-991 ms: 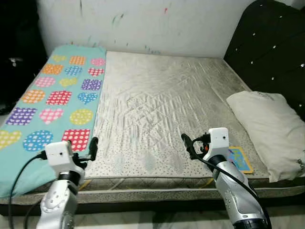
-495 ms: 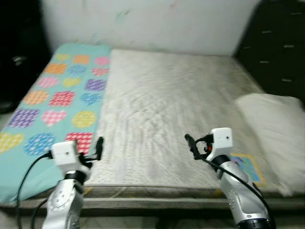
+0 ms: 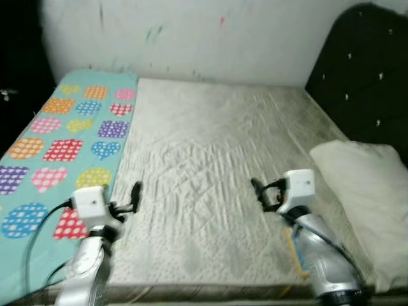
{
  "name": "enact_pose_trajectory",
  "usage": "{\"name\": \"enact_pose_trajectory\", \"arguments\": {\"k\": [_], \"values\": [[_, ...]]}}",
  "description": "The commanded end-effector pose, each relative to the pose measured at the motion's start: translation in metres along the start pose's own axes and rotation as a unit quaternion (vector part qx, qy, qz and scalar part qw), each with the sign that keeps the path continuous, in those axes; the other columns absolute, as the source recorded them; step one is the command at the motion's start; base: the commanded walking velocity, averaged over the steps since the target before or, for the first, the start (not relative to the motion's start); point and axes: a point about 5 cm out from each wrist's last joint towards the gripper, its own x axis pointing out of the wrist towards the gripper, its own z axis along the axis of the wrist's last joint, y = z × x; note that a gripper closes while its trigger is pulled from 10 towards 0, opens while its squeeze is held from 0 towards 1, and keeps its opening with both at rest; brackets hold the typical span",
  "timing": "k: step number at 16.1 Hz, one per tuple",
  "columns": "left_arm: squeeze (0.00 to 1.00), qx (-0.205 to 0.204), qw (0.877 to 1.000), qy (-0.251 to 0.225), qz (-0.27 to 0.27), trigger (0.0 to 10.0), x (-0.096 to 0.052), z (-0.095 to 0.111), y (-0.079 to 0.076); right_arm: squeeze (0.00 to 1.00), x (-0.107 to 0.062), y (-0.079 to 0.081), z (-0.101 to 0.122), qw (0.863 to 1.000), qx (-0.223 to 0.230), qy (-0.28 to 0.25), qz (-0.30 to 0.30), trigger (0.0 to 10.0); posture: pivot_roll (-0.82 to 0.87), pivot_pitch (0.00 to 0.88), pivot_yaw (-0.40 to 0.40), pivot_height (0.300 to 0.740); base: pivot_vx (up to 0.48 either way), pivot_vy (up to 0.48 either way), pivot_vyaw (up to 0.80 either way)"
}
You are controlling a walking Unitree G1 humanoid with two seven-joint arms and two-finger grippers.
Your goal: Clean up the room
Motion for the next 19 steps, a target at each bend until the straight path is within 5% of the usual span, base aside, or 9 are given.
{"name": "enact_pose_trajectory", "arguments": {"k": [1, 19], "values": [[0.0, 0.0, 1.0, 0.002, 0.003, 10.0, -0.001, -0.001, 0.001, 0.0, 0.001, -0.002, 0.003, 1.0, -0.004, -0.004, -0.003, 10.0, -0.05, 0.0, -0.072, 0.74, 0.0, 0.0, 0.0], [0.0, -0.008, 0.999, -0.02, 0.027, 10.0, 0.004, 0.013, 0.0, 0.0, 0.009, -0.002, 0.021, 0.999, -0.036, -0.022, -0.001, 10.0, -0.05, 0.0, -0.069, 0.74, 0.0, 0.48, 0.0]]}}
